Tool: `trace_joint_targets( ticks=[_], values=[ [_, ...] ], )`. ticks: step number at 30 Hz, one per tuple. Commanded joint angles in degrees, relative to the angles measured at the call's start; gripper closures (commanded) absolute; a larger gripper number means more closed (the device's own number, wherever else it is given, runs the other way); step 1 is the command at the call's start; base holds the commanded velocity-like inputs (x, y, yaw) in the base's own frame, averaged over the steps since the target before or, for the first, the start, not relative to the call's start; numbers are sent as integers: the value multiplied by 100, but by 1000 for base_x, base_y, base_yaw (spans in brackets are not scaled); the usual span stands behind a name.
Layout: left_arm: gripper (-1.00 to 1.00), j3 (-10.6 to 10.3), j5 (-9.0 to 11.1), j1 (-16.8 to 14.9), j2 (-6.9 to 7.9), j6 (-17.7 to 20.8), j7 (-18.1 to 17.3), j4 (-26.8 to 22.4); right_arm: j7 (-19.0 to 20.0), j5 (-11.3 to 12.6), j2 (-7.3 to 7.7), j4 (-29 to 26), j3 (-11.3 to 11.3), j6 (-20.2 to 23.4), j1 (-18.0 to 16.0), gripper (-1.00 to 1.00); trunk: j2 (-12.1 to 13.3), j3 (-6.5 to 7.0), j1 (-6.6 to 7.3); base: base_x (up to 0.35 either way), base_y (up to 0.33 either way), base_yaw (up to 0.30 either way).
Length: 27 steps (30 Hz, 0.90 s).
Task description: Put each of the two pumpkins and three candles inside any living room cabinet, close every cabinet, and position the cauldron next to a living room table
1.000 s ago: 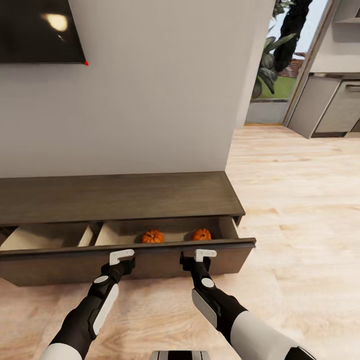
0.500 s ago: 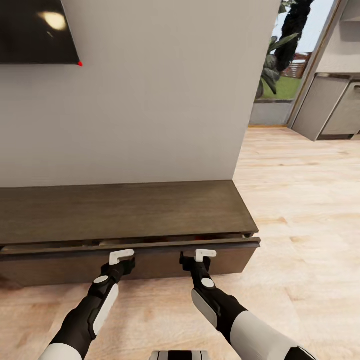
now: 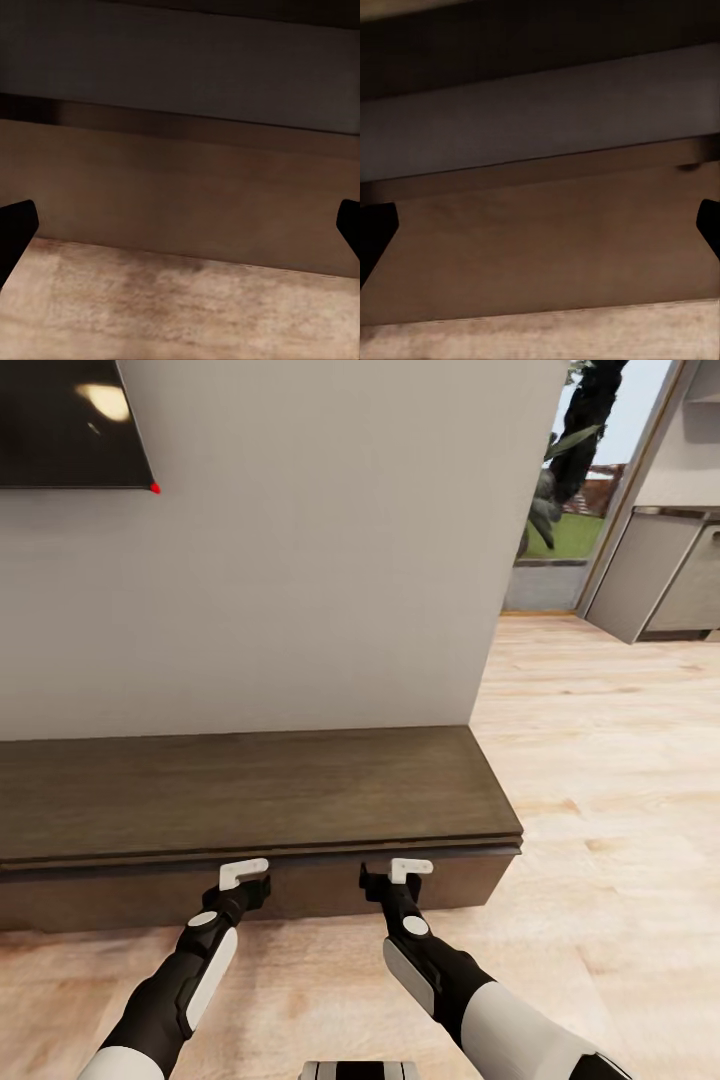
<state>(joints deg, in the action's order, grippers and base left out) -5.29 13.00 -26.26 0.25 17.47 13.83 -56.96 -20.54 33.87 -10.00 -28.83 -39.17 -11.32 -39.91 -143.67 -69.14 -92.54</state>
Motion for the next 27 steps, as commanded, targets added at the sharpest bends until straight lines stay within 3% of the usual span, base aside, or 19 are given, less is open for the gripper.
trace_joint_targets(
  ticks=[1,9,22,24,27],
  values=[
    [-100,-16,53,-2,4,20,45,-8,-29,50,5,0,-47,-37,-8,-100,-2,-4,0,151,73,0],
    [-100,-16,53,-2,-4,24,43,-8,-29,50,2,0,-47,-37,-8,-100,-2,-4,0,9,11,0],
    [-100,-6,91,-5,-11,175,49,-79,-26,55,0,0,-50,159,-8,-100,-2,-4,0,-198,0,0],
    [-100,16,95,-5,-9,483,49,-207,-44,62,0,-10,-46,499,-8,-100,-2,-4,0,-277,0,0],
    [-100,60,176,-6,0,1409,44,-606,-74,97,0,-31,-15,1259,-8,-100,-2,-4,0,-295,0,0]
  ],
)
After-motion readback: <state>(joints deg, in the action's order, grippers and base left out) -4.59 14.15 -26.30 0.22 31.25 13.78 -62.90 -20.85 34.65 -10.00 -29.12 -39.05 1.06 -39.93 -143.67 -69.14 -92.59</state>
